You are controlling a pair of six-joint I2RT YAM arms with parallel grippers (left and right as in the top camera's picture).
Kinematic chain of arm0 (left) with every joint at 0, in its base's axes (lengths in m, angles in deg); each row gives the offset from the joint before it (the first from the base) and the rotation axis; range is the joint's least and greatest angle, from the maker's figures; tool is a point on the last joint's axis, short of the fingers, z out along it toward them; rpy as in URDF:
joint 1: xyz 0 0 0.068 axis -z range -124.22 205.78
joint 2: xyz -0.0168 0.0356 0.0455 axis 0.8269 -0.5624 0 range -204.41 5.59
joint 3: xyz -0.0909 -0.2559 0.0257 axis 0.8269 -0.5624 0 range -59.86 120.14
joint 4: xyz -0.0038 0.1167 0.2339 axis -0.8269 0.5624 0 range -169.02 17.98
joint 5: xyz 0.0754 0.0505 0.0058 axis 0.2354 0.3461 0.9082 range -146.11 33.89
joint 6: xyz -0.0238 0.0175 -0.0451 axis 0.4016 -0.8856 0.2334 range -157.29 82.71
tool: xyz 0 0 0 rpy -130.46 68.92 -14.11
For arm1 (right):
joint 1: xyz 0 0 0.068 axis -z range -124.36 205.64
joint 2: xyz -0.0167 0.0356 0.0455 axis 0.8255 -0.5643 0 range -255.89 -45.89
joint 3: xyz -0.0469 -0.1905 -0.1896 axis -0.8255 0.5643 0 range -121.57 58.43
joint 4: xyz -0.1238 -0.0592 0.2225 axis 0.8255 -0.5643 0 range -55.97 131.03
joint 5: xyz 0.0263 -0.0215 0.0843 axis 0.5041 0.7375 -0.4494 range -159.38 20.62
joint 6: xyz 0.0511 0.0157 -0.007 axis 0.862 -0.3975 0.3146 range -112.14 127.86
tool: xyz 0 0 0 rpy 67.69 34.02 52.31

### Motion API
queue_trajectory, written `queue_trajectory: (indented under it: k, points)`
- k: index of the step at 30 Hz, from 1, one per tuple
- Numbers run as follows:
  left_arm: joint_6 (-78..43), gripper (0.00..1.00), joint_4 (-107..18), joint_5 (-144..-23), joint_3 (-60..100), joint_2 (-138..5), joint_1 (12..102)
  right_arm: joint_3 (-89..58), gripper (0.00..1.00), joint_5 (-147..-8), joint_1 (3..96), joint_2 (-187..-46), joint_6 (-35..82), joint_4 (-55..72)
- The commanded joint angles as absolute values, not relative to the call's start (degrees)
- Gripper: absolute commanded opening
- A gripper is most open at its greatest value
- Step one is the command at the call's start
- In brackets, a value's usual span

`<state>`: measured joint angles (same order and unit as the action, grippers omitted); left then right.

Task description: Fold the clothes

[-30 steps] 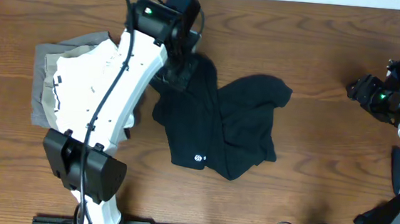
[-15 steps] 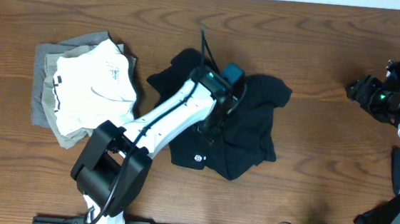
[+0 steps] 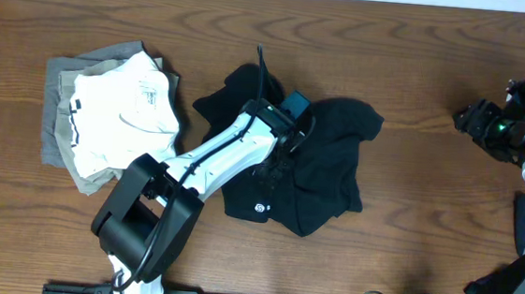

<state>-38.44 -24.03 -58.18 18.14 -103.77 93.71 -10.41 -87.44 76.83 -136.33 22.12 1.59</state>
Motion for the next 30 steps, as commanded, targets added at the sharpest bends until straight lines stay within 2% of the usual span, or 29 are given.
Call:
queue_trajectory:
  k: [1,6,12,18,22,27,30]
  points:
    - [-35.18,0.06,-19.79,-53.22,26.01,-102.29,93.34,-10.78,0.66,-87.66,76.35,-135.91,21.97,1.35]
    - [-33.65,0.06,-11.42,-44.93,41.09,-98.18,93.32,-10.78,0.65,-87.71,76.31,-135.91,21.97,0.49]
    - [-33.61,0.06,-11.42,-39.47,52.02,-91.27,91.87,-9.88,0.66,-88.91,74.06,-135.91,19.96,-1.91]
    - [-33.82,0.06,-14.22,-36.89,53.96,-86.35,90.17,-5.03,0.69,-90.83,68.4,-135.91,15.61,-1.17]
    - [-34.7,0.06,-15.31,-40.14,53.94,-85.13,90.21,1.61,0.7,-90.85,62.87,-135.91,14.63,3.44]
    - [-35.27,0.17,-10.44,-46.68,52.63,-88.41,90.19,8.24,0.77,-92.34,57.93,-135.91,14.32,7.81]
    - [-38.28,0.32,-8.69,-51.88,51.32,-92.17,90.19,10.49,0.8,-96.34,56.31,-135.91,11.61,9.89]
